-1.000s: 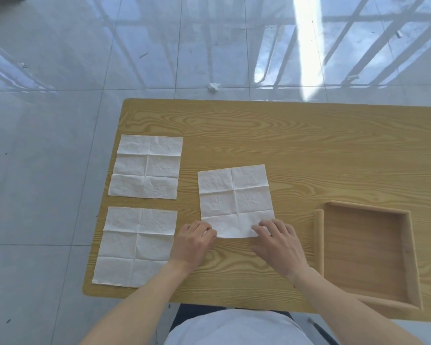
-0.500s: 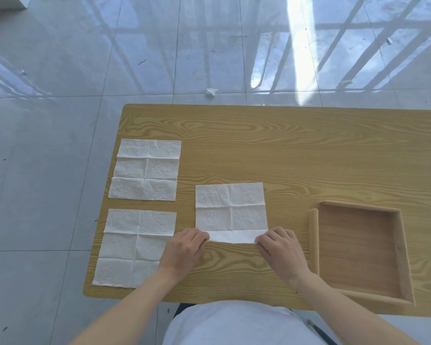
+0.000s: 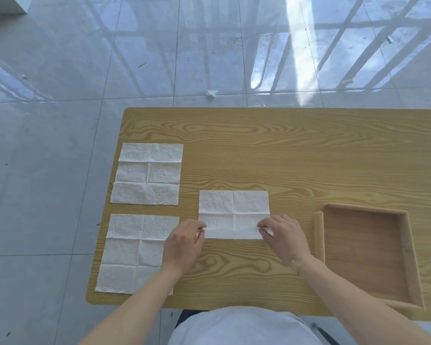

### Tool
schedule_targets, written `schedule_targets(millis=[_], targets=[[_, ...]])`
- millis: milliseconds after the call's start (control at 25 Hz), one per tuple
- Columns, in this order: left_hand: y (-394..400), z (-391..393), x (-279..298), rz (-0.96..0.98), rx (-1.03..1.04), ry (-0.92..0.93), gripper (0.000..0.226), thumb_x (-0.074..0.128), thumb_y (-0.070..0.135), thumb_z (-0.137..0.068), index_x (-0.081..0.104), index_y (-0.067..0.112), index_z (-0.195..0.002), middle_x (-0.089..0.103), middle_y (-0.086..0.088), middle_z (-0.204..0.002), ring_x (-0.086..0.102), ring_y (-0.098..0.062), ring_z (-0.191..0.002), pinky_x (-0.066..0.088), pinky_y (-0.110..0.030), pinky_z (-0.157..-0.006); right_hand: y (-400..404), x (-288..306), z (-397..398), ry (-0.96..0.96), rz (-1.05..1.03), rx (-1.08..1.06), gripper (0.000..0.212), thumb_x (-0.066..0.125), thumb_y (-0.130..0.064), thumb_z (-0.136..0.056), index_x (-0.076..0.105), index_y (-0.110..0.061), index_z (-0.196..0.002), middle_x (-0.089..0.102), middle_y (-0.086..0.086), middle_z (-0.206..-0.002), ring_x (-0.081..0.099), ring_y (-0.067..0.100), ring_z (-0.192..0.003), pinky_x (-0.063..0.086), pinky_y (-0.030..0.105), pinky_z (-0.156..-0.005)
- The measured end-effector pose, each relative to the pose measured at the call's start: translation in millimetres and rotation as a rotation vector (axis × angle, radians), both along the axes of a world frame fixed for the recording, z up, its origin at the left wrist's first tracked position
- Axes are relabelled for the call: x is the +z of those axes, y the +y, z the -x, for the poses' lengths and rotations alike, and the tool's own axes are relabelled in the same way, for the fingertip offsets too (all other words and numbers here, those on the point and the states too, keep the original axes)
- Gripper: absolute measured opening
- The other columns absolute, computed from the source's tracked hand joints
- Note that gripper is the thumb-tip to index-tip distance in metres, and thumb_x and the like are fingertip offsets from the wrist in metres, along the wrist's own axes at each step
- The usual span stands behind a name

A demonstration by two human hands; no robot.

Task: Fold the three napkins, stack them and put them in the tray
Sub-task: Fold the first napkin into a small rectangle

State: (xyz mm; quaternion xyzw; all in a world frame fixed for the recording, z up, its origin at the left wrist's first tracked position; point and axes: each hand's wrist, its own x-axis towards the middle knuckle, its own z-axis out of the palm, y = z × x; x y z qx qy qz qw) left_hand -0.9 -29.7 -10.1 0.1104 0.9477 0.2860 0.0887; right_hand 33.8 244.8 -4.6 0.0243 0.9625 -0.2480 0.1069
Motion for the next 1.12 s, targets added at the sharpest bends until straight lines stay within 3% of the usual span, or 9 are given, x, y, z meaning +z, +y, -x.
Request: schedule_targets(millis=[360, 840, 1120], targets=[[6, 28, -12, 0.035, 0.142, -0.223, 0.016, 0.056, 0.025, -0.094, 0.066, 0.026, -0.106, 0.063, 0.013, -0.098, 0.058, -0.011, -0.092, 0.053, -0.033, -0.073, 2, -10, 30, -0.145, -0.074, -0.033, 0.016, 0.052, -0.03, -0.098, 0.067, -0.028, -0.103, 0.069, -0.013, -0.099, 0.053, 0.016, -0.099, 0.037, 0.033, -0.084], [9, 34, -16, 0.115, 0.15, -0.205, 0.014, 0.058, 0.03, -0.092, 0.067, 0.024, -0.101, 0.062, 0.009, -0.091, 0.058, -0.014, -0.088, 0.054, -0.038, -0.071, 6, -22, 33, -0.179, -0.185, -0.088, 0.02, 0.051, -0.033, -0.096, 0.062, -0.029, -0.113, 0.067, -0.01, -0.1, 0.052, 0.018, -0.101, 0.038, 0.035, -0.084], [1, 41, -17, 0.15, 0.187, -0.16, 0.017, 0.066, 0.034, -0.088, 0.066, 0.025, -0.103, 0.059, 0.007, -0.099, 0.055, -0.015, -0.096, 0.051, -0.035, -0.074, 6, -19, 28, -0.087, -0.202, -0.133, 0.037, 0.067, -0.029, -0.087, 0.06, -0.026, -0.124, 0.062, -0.002, -0.113, 0.052, 0.025, -0.106, 0.041, 0.038, -0.084]])
